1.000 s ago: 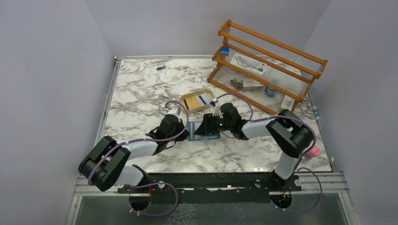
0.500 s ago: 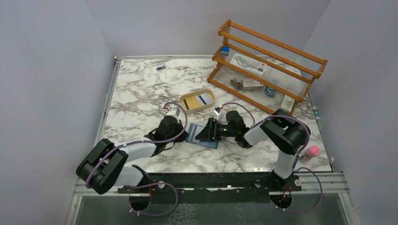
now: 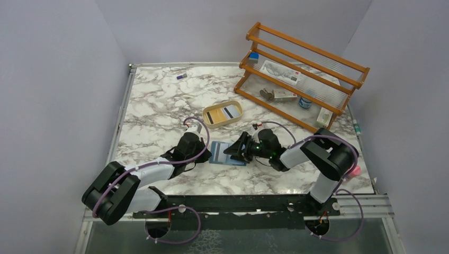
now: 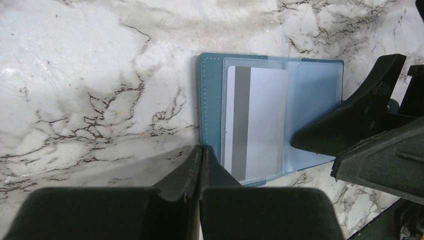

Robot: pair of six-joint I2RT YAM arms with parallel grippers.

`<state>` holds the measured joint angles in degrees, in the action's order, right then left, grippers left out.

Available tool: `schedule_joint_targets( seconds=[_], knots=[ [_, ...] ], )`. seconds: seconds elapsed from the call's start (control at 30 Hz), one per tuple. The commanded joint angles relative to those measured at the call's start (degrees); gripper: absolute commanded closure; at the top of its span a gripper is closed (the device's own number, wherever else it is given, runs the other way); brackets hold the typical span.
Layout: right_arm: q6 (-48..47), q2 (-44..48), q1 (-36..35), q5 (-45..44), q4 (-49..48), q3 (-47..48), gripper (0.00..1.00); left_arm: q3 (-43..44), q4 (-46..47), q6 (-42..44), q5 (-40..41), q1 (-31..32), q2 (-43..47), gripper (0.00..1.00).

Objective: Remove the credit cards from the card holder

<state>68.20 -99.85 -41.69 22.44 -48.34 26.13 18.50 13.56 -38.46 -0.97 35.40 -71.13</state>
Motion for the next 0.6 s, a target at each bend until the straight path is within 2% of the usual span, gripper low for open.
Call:
schedule_joint_targets(
  seconds=[0.0,0.3,0.57],
  knots=[
    [3.0,-2.4,-0.4,-5.5,1.8,-0.8,0.33,-0.7,-1.3,-0.2,0.5,0.2,0.5,1.0],
    [6.6,-13.5,-1.7,-4.7,-8.4,1.1,0.33,-0.6,-0.2,-1.8,0.5,1.8,0.4,1.0],
    [6.6,-13.9,-3.1,-5.4,-5.9,3.7,0.34,-0.3,-0.2,-2.3,1.9,2.7,0.8,1.0]
  ],
)
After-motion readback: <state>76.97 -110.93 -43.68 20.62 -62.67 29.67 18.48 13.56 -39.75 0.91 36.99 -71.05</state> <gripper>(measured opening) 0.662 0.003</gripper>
